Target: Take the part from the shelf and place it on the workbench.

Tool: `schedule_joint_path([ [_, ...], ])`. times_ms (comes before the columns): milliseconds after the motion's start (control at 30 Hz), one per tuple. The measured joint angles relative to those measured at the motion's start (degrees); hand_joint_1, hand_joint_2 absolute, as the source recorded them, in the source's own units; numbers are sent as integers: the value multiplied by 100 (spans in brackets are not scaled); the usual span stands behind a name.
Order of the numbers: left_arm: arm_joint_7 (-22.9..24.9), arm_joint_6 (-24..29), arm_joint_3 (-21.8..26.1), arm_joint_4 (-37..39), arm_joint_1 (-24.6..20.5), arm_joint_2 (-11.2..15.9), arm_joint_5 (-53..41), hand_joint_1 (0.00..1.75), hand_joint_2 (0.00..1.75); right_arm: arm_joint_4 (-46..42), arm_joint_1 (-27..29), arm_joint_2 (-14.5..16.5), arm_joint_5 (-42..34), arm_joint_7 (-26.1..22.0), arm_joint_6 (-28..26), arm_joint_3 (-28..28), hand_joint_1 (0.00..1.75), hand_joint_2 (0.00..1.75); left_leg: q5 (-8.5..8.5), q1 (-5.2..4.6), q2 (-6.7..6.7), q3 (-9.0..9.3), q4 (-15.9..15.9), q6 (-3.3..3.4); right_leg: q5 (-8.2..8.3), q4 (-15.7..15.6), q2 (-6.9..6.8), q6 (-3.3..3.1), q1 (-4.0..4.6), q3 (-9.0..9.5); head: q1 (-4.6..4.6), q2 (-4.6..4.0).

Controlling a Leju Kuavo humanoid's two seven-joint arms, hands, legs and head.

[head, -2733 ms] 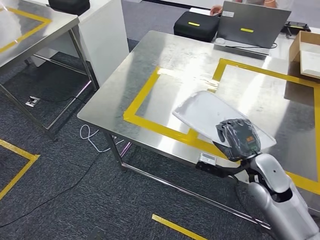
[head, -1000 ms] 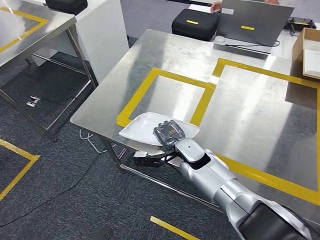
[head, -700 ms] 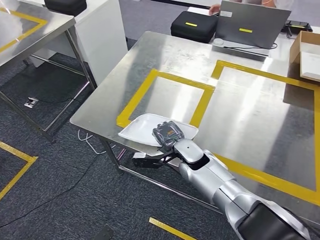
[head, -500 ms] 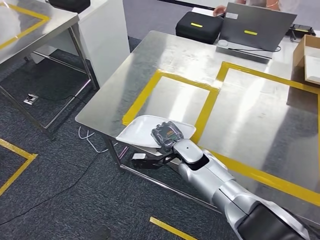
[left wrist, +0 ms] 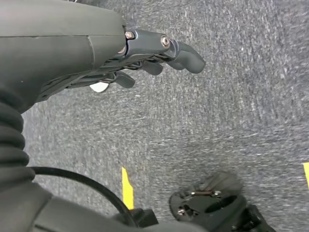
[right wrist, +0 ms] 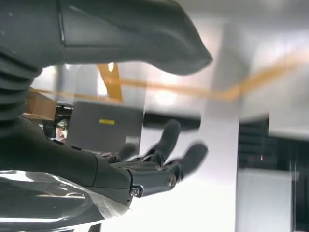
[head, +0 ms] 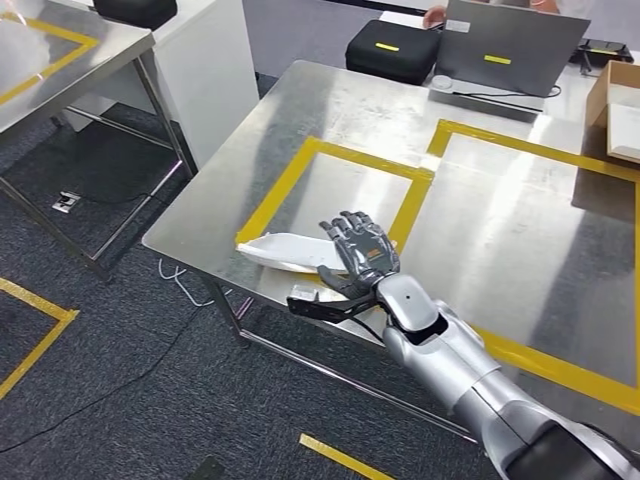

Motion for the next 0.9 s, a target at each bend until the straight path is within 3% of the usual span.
schedule_joint_path([
  [33, -42, -2, 2, 0, 18, -9, 32, 0, 0, -293, 65, -122, -36, -16, -46, -134, 0, 0, -169, 7, 4, -127, 304, -23, -5, -2, -7, -20, -5, 11, -7, 0],
  [100, -145, -71, 7, 1, 43, -21, 92, 0, 87, -722, 147, -305, -68, -61, -24, -374, 0, 0, -491, 18, 5, -448, 1056, -48, -19, -1, -13, -45, -4, 27, -12, 0],
  [133, -208, -131, 11, 2, 50, -22, 123, 0, 131, -873, 183, -372, -74, -86, -1, -468, 0, 0, -543, 20, 5, -554, 1293, -51, -26, 0, -11, -51, -4, 37, -12, 0],
  [167, -263, -194, 16, 2, 52, -22, 159, 0, 175, -996, 218, -423, -73, -111, 12, -545, 0, 0, -485, 20, 5, -573, 1327, -46, -31, 1, -5, -54, -4, 47, -13, 0],
  [200, -307, -244, 21, 2, 51, -21, 186, 0, 175, -1111, 247, -459, -72, -138, 12, -616, 0, 0, -322, 20, 5, -493, 1132, -33, -39, 3, 5, -52, -4, 59, -13, 0],
  [267, -359, -295, 28, 1, 46, -18, 219, 0, 175, -1319, 278, -503, -74, -183, -12, -739, 0, 0, 72, 10, 5, -168, 384, 12, -58, 6, 27, -27, 5, 80, -13, 0],
  [300, -377, -303, 32, 1, 40, -18, 232, 0, 175, -1412, 286, -524, -77, -197, -28, -794, 0, 0, 180, 1, 5, -25, 50, 35, -67, 11, 35, -4, 14, 79, -11, 0],
  [367, -399, -308, 37, 1, 35, -18, 252, 0, 175, -1563, 309, -572, -82, -209, -53, -876, 0, 0, 192, -22, 0, 88, -221, 65, -68, 8, 36, 52, 27, 66, -7, 0],
  [433, -403, -308, 40, 0, 42, -19, 262, 0, 87, -1675, 334, -614, -82, -214, -60, -928, 0, 0, 202, -17, -5, 99, -269, 114, -75, -1, 29, 116, 16, 50, -5, 0],
  [500, -404, -306, 43, 0, 42, -21, 265, 0, 0, -1760, 344, -651, -90, -220, -75, -976, 0, 0, 227, 1, -1, 123, -318, 185, -220, 184, 24, 171, 9, -52, 3, 0],
  [600, -404, -282, 55, 1, 30, -27, 299, 0, 0, -1894, 435, -730, -187, -265, -163, -1049, 0, 0, 230, 8, 3, 132, -335, 240, -710, 1238, 23, 218, 4, -556, 20, 0],
  [633, -404, -258, 64, 2, 36, -29, 321, 0, 0, -1962, 495, -765, -241, -284, -199, -1079, 0, 0, 227, 8, 1, 133, -334, 245, -789, 1532, 23, 231, 2, -707, 20, 0],
  [667, -404, -216, 74, 1, 44, -31, 345, 0, 0, -2046, 553, -810, -301, -302, -233, -1117, 0, 0, 225, 8, -2, 134, -332, 247, -762, 1629, 22, 241, -3, -768, 22, 0],
  [700, -407, -161, 84, 1, 54, -34, 367, 0, 0, -2150, 604, -864, -368, -320, -260, -1165, 0, 0, 222, 9, -8, 137, -328, 245, -629, 1498, 20, 246, -11, -718, 23, 0],
  [800, -427, 41, 111, 1, 75, -48, 434, 0, 0, -2559, 732, -1056, -669, -393, -322, -1377, 0, 0, 191, -3, -27, 137, -291, 199, -122, 371, -4, 233, -24, -171, 22, 0],
  [833, -430, 85, 126, 1, 80, -52, 463, 0, 0, -2708, 800, -1120, -822, -435, -341, -1466, 0, 0, 182, -14, -31, 132, -278, 172, -64, 125, -10, 218, -20, -36, 16, 0],
  [900, -432, 129, 174, 2, 98, -65, 526, 0, 0, -2986, 1015, -1254, -1123, -516, -374, -1660, 0, 0, 183, -24, -36, 128, -268, 125, -77, 8, -8, 171, 0, 52, 8, 0],
])
